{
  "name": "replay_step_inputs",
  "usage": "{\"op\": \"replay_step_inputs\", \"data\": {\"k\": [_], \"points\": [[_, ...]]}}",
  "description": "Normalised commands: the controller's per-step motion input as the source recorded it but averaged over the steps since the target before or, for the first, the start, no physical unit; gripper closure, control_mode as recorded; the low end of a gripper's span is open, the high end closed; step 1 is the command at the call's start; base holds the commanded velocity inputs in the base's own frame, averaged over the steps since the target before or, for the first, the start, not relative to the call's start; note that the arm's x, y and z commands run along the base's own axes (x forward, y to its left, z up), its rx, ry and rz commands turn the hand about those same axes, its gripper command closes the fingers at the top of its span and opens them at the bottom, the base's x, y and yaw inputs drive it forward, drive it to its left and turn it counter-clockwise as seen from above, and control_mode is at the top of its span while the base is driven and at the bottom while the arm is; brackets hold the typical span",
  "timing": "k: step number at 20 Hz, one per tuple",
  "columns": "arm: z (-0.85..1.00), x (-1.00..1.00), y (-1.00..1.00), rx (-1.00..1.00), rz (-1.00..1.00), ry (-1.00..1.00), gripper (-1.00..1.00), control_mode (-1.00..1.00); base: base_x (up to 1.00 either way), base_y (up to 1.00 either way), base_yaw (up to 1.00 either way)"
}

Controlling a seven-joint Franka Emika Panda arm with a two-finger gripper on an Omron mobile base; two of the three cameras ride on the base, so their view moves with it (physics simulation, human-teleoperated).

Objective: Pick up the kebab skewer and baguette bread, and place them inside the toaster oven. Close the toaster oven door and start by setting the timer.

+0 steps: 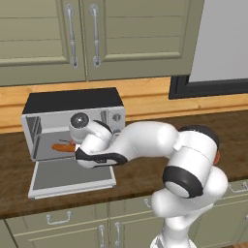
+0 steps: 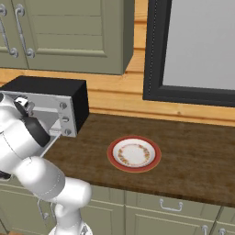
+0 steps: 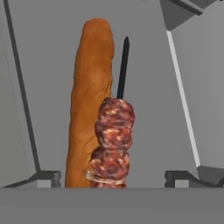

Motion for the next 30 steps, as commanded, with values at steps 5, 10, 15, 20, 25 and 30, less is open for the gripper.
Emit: {"op": "replay_step_inputs", "data": {"k": [5, 10, 15, 20, 25, 30], "points": [[0.00, 0.00, 0.00, 0.00, 0.05, 0.00, -1.00, -1.00, 0.00, 0.00, 0.00], [0.21, 0.00, 0.00, 0.00, 0.07, -0.06, -1.00, -1.00, 0.00, 0.00, 0.00], [0.38, -0.03, 0.00, 0.00, 0.08, -0.08, -1.00, -1.00, 0.00, 0.00, 0.00], [0.06, -0.75, 0.06, 0.02, 0.01, 0.00, -1.00, -1.00, 0.00, 0.00, 0.00], [0.11, -0.79, 0.00, 0.15, -0.23, 0.08, -1.00, -1.00, 0.00, 0.00, 0.00], [-0.05, -0.52, 0.00, 0.15, -0.51, 0.22, -1.00, -1.00, 0.00, 0.00, 0.00]]}}
